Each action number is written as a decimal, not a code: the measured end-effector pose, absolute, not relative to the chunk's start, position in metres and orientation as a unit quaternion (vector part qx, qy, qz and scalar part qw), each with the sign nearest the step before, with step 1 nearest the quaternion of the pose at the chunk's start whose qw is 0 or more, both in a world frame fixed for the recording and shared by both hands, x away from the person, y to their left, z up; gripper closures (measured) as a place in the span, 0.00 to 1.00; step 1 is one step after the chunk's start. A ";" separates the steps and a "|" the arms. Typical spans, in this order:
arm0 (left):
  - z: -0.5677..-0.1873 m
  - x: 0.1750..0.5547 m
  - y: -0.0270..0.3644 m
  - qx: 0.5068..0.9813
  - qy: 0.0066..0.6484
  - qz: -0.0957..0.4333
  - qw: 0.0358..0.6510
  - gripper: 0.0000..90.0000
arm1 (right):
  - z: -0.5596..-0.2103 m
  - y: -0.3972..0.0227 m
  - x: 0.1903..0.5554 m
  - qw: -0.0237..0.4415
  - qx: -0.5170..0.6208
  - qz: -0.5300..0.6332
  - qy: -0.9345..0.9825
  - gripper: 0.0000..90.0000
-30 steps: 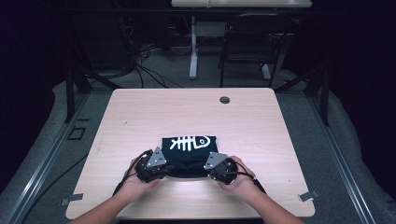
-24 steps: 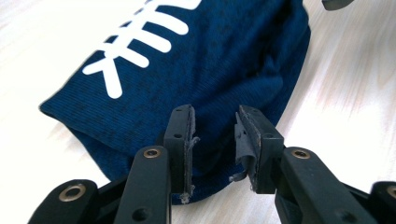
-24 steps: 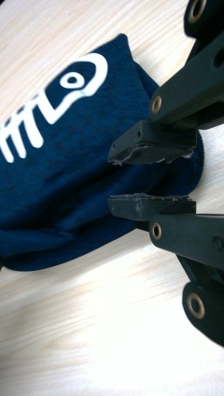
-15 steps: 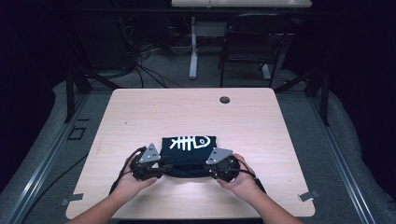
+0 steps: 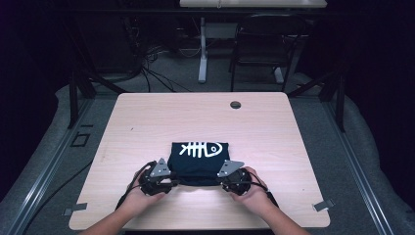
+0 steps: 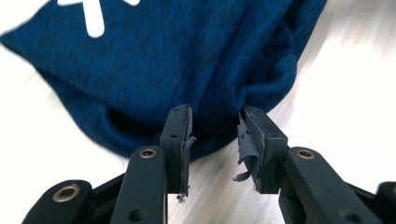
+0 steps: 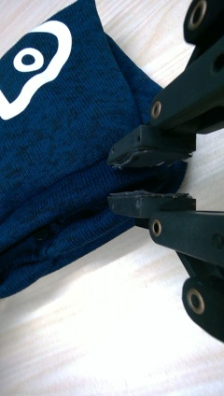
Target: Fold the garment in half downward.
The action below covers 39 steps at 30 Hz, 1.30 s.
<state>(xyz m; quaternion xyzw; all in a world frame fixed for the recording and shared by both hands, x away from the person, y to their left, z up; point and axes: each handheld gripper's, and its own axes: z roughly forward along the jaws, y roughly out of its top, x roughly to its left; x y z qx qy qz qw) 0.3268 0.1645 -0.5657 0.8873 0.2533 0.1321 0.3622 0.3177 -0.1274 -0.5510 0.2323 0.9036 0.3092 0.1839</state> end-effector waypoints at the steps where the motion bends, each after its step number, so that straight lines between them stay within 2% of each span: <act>1: -0.567 0.328 0.164 0.884 0.261 0.135 0.364 0.71 | -0.552 -0.127 0.319 0.189 0.234 0.311 0.902 0.81; 9: -0.569 0.336 0.162 0.868 0.289 0.136 0.381 0.71 | -0.553 -0.130 0.327 0.202 0.247 0.318 0.893 0.79; 13: -0.569 0.335 0.162 0.867 0.290 0.138 0.381 0.71 | -0.554 -0.132 0.330 0.197 0.255 0.324 0.890 0.74; 24: -0.567 0.327 0.173 0.861 0.298 0.131 0.391 0.67 | -0.554 -0.147 0.317 0.191 0.263 0.338 0.883 0.71; 39: -0.557 0.315 0.223 0.815 0.362 0.130 0.432 0.62 | -0.542 -0.184 0.299 0.192 0.321 0.370 0.850 0.68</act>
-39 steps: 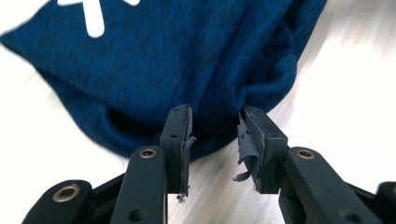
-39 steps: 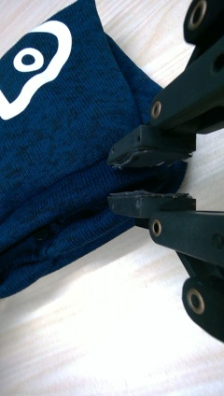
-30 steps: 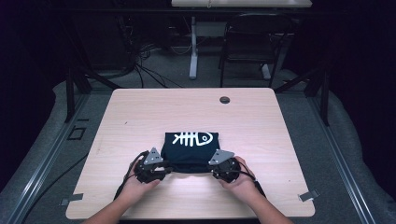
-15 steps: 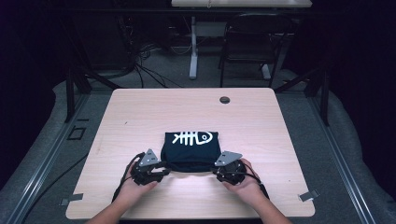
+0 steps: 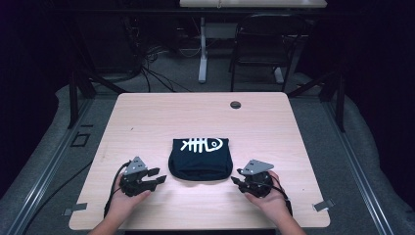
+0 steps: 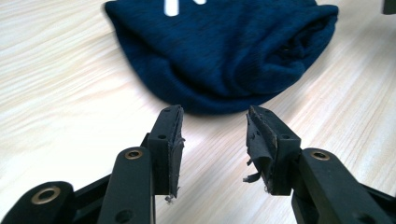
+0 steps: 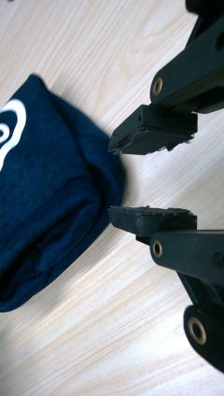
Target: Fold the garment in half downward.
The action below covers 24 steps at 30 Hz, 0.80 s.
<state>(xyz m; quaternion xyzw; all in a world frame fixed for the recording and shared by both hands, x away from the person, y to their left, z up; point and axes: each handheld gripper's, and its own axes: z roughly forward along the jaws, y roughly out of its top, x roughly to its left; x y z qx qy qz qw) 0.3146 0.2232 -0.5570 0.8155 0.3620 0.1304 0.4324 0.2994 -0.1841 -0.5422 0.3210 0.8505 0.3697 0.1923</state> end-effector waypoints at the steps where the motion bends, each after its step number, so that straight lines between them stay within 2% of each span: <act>1: -0.557 0.314 0.227 0.813 0.367 0.131 0.433 0.62 | -0.542 -0.187 0.298 0.194 0.324 0.374 0.847 0.68; 15: -0.564 0.312 0.260 0.799 0.402 0.156 0.419 0.61 | -0.551 -0.214 0.297 0.207 0.375 0.374 0.822 0.65; 24: -0.570 0.318 0.265 0.788 0.425 0.159 0.417 0.61 | -0.562 -0.220 0.303 0.192 0.404 0.383 0.809 0.63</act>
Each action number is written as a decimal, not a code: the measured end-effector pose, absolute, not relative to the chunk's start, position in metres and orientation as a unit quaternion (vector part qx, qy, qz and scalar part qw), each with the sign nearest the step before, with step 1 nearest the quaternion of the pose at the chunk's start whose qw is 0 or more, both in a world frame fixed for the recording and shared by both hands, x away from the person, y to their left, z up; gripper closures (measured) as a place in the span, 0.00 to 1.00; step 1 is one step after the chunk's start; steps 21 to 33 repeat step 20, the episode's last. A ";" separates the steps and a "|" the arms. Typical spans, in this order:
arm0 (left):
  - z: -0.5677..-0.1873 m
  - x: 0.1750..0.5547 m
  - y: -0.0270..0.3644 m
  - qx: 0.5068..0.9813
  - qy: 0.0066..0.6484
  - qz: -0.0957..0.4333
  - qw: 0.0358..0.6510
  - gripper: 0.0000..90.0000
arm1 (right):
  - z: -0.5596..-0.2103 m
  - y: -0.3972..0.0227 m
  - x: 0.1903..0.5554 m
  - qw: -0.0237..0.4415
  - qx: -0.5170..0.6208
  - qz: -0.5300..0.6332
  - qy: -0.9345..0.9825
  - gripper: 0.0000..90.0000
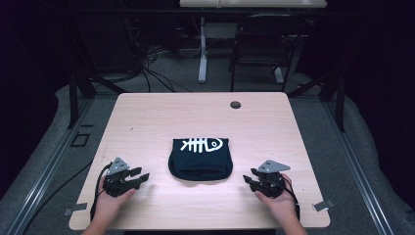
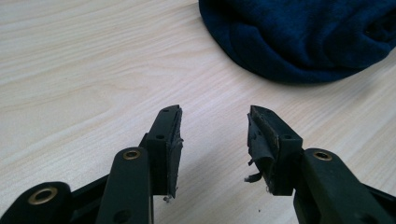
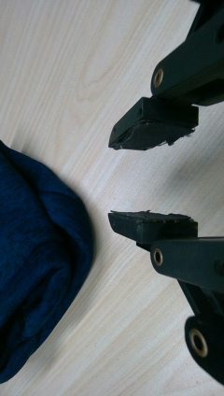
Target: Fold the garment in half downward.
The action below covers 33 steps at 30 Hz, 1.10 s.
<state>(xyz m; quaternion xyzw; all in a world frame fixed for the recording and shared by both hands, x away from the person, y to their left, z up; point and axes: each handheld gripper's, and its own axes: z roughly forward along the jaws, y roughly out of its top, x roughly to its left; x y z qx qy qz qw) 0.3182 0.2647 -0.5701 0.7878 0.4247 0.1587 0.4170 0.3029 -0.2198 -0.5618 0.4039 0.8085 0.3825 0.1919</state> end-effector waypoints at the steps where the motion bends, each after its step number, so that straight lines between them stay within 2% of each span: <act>1: -0.570 0.319 0.265 0.787 0.425 0.159 0.418 0.60 | -0.563 -0.220 0.303 0.189 0.407 0.382 0.808 0.63; 33: -0.572 0.318 0.255 0.797 0.416 0.158 0.409 0.57 | -0.569 -0.217 0.306 0.186 0.410 0.383 0.807 0.59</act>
